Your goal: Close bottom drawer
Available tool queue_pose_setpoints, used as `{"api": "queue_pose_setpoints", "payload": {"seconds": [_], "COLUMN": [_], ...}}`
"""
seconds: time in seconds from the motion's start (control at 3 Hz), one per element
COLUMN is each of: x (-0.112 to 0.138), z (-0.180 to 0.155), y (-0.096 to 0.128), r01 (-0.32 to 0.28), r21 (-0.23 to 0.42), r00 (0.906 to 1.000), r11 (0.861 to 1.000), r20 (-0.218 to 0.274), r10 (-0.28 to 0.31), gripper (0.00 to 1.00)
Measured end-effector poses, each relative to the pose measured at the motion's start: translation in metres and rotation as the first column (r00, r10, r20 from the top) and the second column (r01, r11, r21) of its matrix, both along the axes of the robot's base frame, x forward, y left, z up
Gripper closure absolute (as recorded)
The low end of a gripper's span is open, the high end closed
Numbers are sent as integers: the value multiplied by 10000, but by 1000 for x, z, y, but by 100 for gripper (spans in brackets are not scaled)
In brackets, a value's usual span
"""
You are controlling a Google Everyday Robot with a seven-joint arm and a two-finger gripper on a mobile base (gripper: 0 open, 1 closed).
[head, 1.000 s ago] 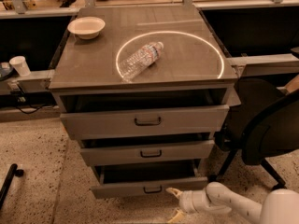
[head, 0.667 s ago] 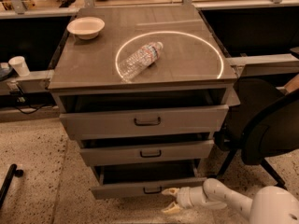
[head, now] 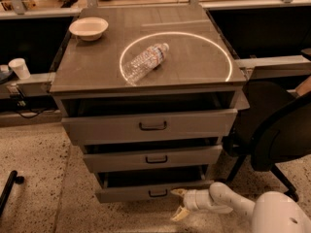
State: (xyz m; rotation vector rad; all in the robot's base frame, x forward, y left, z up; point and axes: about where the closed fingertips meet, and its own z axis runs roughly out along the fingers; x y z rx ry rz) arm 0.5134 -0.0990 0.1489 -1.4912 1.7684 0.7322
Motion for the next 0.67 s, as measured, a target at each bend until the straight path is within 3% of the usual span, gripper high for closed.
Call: {"api": "queue_pose_setpoints", "payload": {"seconds": [0.33,0.67], "x": [23,23], "z": [-11,-11], "y": [-6,-6], "r01": [515,519], "r21": [-496,-500], "r00": [9977,9977], "r11": [9974,9974], "r20": [456,460], "r10": [-492,-496], "gripper": [0,0]}}
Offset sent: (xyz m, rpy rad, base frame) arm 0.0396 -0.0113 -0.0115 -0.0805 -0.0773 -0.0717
